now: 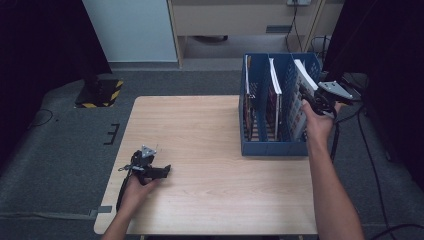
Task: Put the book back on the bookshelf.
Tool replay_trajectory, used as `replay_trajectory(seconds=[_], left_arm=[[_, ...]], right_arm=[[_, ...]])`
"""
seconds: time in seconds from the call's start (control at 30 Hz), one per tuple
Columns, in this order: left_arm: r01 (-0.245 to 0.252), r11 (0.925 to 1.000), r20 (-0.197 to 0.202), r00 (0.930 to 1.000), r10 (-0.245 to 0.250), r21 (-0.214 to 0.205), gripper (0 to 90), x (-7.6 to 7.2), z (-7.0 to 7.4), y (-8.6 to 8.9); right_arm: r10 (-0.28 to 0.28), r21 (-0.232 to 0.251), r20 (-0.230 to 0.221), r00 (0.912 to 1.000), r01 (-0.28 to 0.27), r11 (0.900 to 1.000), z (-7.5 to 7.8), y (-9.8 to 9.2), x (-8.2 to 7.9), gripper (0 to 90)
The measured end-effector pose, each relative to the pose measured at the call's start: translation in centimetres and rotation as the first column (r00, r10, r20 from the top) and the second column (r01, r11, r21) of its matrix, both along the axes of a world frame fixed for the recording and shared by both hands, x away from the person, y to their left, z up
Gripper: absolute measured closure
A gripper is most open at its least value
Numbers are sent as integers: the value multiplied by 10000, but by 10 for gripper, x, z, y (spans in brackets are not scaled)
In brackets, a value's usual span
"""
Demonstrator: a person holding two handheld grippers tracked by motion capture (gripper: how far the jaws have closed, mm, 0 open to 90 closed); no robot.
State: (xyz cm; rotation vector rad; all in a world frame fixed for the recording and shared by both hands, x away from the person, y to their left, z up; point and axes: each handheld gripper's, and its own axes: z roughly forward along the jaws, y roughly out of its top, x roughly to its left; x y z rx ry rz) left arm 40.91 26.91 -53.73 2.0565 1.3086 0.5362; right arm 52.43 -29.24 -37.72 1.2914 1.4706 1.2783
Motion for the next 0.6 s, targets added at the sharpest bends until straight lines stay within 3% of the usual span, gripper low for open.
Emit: replay_trajectory(seconds=[0.33, 0.6], left_arm=[[-8, 10000, 3, 10000, 8, 4, 0, 0, 0, 0], [-5, 10000, -1, 10000, 5, 6, 0, 0, 0, 0]], right_arm=[[-550, -378, 428, 9976, 566, 9977, 7, -5, 4, 738], [-936, -589, 352, 9950, 955, 9937, 5, -2, 13, 738]])
